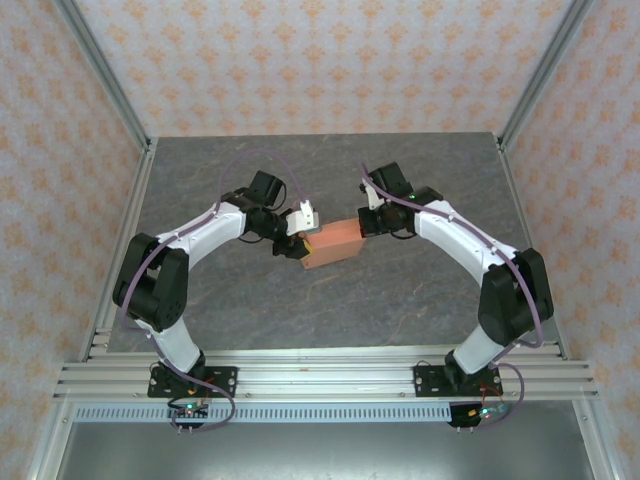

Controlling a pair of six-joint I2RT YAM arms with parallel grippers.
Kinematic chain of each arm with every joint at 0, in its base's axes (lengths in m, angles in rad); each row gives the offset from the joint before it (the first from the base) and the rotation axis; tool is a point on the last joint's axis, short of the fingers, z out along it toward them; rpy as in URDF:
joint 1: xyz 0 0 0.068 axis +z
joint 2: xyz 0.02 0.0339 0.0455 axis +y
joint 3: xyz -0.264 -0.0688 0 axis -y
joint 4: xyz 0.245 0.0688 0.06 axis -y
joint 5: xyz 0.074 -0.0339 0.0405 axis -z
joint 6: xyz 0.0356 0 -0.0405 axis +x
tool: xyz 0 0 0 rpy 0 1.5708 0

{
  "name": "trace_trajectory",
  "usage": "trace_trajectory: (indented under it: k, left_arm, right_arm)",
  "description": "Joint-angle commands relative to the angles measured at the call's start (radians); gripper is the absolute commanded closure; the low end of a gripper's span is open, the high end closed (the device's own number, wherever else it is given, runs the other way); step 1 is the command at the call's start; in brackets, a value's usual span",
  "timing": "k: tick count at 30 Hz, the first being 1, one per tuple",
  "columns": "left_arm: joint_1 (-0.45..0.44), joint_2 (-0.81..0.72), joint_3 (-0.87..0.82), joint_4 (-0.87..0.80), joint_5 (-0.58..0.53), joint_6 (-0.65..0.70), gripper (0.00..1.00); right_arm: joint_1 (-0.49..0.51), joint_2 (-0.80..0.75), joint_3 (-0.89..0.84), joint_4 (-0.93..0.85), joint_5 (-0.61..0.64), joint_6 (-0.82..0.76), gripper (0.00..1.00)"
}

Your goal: Fold the paper box

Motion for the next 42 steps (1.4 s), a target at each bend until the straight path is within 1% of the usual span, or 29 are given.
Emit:
trace_trajectory:
  k: [1, 12, 18, 21, 27, 29, 33, 38, 42]
  left_arm:
    - [0.009, 0.017, 0.009, -0.012, -0.071, -0.011, 0.7]
    - [0.009, 0.019, 0.009, -0.015, -0.083, -0.011, 0.7]
    - [0.009, 0.02, 0.009, -0.018, -0.089, -0.008, 0.7]
    - [0.01, 0.019, 0.007, -0.017, -0.092, -0.008, 0.7]
    - [0.009, 0.021, 0.01, -0.02, -0.1, -0.008, 0.7]
    - [0.01, 0.021, 0.01, -0.022, -0.1, -0.01, 0.7]
    - [0.009, 0.023, 0.012, -0.02, -0.103, -0.013, 0.7]
    - [0.009, 0.021, 0.012, -0.021, -0.105, -0.016, 0.7]
    - [0.009, 0.021, 0.013, -0.017, -0.103, -0.016, 0.7]
  right_arm:
    - [-0.02, -0.026, -0.037, -0.056, 0.057, 0.011, 0.99]
    - [-0.025, -0.025, -0.081, -0.039, 0.077, -0.018, 0.99]
    - [-0.033, -0.02, -0.095, -0.039, 0.096, -0.065, 0.99]
    - [-0.035, -0.019, -0.098, -0.043, 0.101, -0.097, 0.99]
    - [-0.05, -0.027, -0.089, -0.056, 0.099, -0.106, 0.99]
    - [-0.055, -0.029, -0.084, -0.058, 0.095, -0.091, 1.0]
    - [-0.057, -0.028, -0.09, -0.035, 0.012, -0.024, 1.0]
    - [-0.056, -0.038, -0.122, -0.011, 0.017, 0.013, 1.0]
    - [-0.055, -0.048, -0.142, 0.0, 0.028, 0.004, 1.0]
